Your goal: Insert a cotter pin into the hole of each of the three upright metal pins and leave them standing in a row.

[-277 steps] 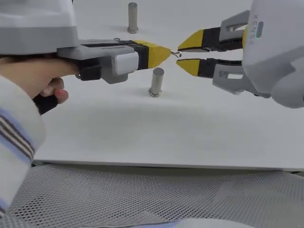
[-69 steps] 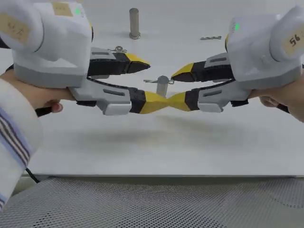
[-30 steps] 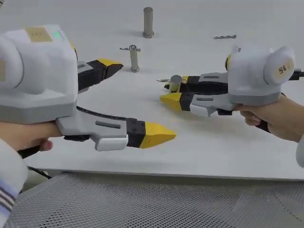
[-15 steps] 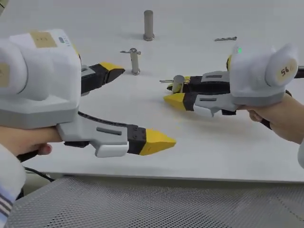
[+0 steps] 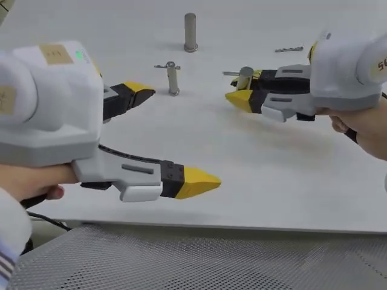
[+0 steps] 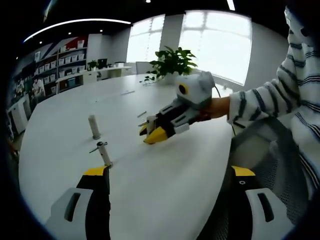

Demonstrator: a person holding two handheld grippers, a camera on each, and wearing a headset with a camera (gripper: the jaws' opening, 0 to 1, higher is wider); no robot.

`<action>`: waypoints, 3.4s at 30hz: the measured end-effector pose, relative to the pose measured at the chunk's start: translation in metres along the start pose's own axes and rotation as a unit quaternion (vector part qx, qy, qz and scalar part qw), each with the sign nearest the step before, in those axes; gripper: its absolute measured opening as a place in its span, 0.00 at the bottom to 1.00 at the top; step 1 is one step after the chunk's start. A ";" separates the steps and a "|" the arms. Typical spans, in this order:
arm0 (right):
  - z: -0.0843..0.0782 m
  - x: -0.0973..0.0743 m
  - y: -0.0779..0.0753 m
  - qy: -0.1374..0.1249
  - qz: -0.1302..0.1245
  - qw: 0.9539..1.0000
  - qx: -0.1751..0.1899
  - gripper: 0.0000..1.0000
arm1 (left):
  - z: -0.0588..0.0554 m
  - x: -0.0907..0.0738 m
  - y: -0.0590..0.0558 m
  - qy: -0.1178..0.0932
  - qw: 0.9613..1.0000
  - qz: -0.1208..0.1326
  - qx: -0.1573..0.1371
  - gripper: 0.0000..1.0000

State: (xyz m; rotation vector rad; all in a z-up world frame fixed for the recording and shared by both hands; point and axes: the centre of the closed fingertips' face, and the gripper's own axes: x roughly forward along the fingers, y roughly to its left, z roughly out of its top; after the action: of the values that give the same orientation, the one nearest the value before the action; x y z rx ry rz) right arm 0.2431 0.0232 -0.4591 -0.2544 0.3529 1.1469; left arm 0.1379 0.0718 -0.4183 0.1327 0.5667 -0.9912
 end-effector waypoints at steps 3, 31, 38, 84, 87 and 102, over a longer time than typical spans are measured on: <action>0.000 0.001 -0.006 0.001 -0.008 1.000 0.000 0.08 | -0.002 0.000 0.000 0.003 1.000 -0.001 0.001 0.98; -0.017 0.005 -0.017 0.004 -0.025 1.000 0.006 0.09 | -0.010 -0.001 0.001 0.014 1.000 0.007 -0.007 0.98; -0.017 0.005 -0.015 0.002 -0.031 1.000 0.007 0.10 | -0.010 -0.001 0.000 0.013 1.000 0.006 -0.010 0.98; 0.038 -0.093 0.025 0.002 -0.101 0.993 0.063 0.79 | 0.006 -0.015 0.018 -0.021 0.999 0.038 -0.015 0.93; 0.041 -0.102 0.023 -0.018 -0.104 0.991 0.080 0.82 | 0.011 -0.021 0.027 -0.029 0.998 0.054 -0.019 0.92; 0.002 -0.115 0.021 0.070 -0.147 0.979 0.123 0.98 | 0.023 -0.046 0.057 -0.050 0.995 0.084 -0.028 0.91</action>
State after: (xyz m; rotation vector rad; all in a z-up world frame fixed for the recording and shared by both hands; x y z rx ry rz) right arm 0.1816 -0.0644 -0.4114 -0.1624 0.5578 0.7873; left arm 0.1741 0.1297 -0.3836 0.0794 0.4821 -0.8130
